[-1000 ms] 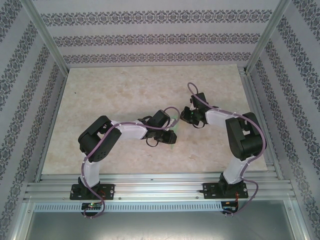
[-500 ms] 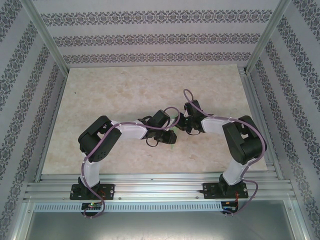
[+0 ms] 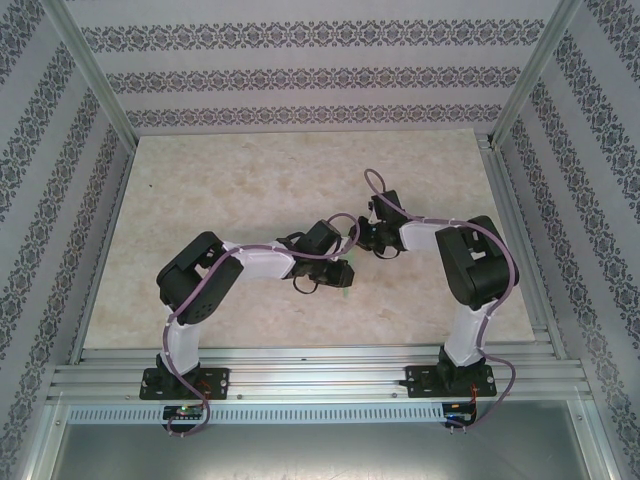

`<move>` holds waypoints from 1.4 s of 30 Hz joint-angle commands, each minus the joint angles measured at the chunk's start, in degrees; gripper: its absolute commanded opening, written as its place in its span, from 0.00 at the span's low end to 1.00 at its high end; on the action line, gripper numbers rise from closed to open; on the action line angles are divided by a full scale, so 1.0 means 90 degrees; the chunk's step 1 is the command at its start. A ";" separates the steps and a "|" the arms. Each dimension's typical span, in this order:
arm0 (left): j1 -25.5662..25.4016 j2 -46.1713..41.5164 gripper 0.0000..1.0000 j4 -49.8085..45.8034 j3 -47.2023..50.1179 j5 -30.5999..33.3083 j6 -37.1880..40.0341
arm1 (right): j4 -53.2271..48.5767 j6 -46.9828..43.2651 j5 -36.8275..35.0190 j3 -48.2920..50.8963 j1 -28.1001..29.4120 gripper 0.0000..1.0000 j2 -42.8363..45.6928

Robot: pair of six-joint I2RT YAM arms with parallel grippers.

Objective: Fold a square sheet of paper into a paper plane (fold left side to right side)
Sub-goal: Fold the wing for the fifth time at the center of the table.

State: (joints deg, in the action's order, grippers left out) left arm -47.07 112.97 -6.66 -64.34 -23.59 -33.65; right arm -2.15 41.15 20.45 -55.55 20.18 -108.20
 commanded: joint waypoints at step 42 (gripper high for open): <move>-0.0194 -0.0174 0.25 -0.0627 0.0015 0.0016 0.0265 | -0.0409 -0.0521 0.0501 -0.0054 -0.0817 0.20 0.1017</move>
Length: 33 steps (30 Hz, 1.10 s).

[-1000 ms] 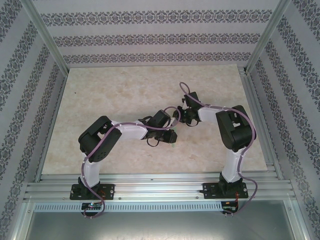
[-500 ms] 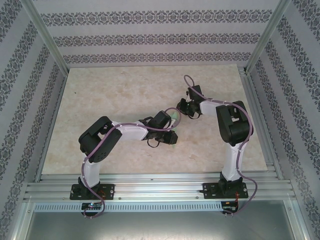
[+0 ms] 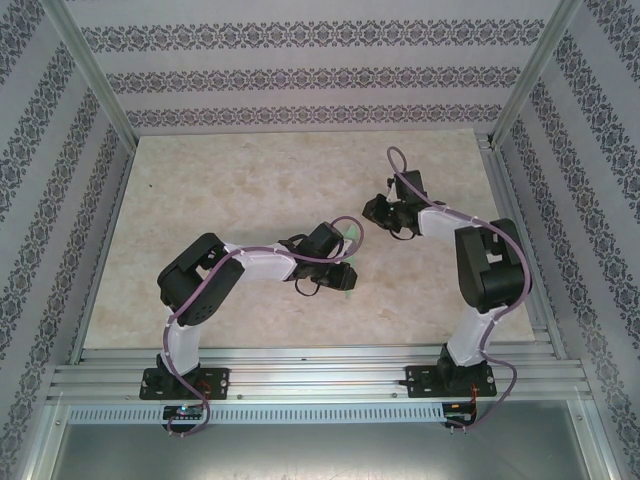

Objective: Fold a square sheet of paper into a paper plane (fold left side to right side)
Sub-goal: Fold the wing for the fifth time at the center of the table.

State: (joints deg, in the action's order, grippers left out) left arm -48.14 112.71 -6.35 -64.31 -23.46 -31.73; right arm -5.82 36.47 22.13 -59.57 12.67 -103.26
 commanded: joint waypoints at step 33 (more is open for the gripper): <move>0.1089 -0.0726 0.26 -0.0935 -0.1360 -0.1159 0.0056 | 0.0301 0.0772 0.0877 0.2176 0.1083 0.16 0.1728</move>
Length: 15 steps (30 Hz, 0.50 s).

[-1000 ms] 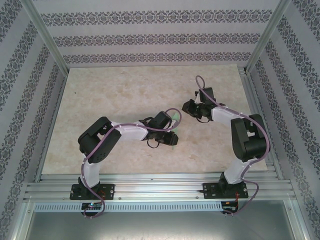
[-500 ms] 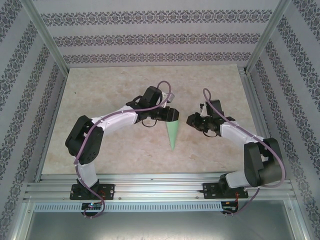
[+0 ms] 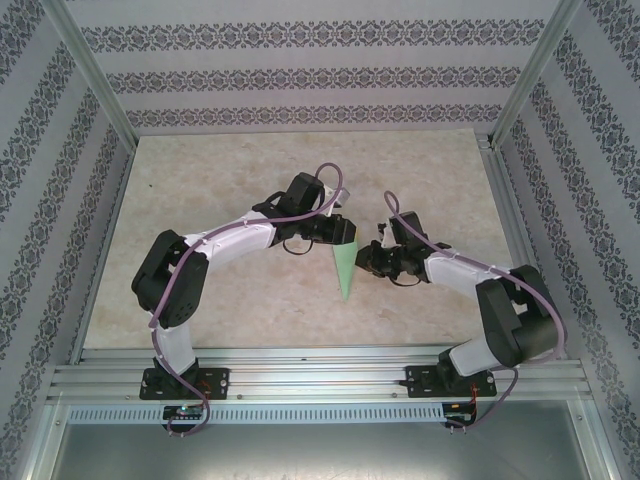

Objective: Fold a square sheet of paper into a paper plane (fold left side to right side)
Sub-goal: Fold the wing for the fifth time at the center of the table.

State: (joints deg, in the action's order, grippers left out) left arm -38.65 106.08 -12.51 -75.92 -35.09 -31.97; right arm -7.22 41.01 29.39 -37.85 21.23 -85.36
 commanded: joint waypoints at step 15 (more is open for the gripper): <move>0.0428 0.0085 0.22 -0.0205 0.0370 0.0377 -0.0379 | 0.1221 0.0525 0.0192 -0.0573 0.0492 0.23 -0.1094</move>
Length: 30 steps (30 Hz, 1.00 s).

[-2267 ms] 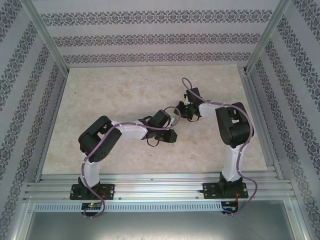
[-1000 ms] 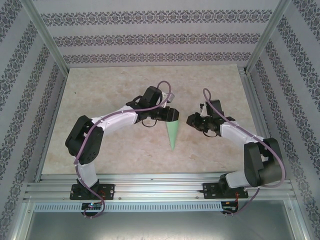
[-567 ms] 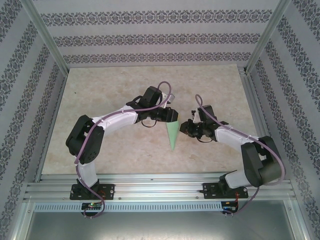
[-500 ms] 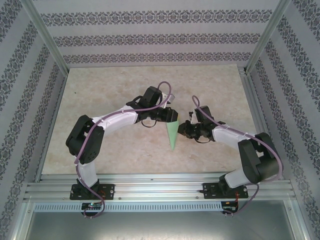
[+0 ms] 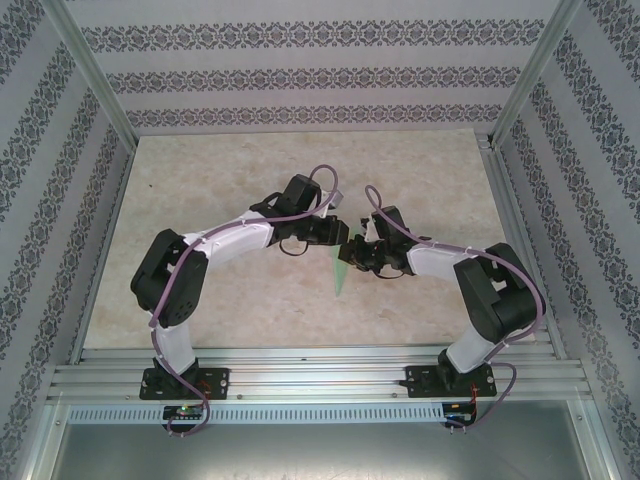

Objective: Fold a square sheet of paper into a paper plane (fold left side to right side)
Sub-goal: Fold the wing for the fifth time at the center of the table.

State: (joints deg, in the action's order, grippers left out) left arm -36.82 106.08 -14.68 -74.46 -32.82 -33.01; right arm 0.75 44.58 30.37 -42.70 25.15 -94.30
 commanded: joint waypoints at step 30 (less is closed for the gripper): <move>0.0303 0.1612 0.29 0.0070 -0.0471 -0.0800 -0.0370 | 0.0435 0.0145 0.0039 0.0184 0.0027 0.28 -0.0182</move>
State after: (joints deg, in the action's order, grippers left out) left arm -33.78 118.63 -14.70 -77.54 -38.61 -35.53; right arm 2.02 46.46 28.82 -40.86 24.99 -95.96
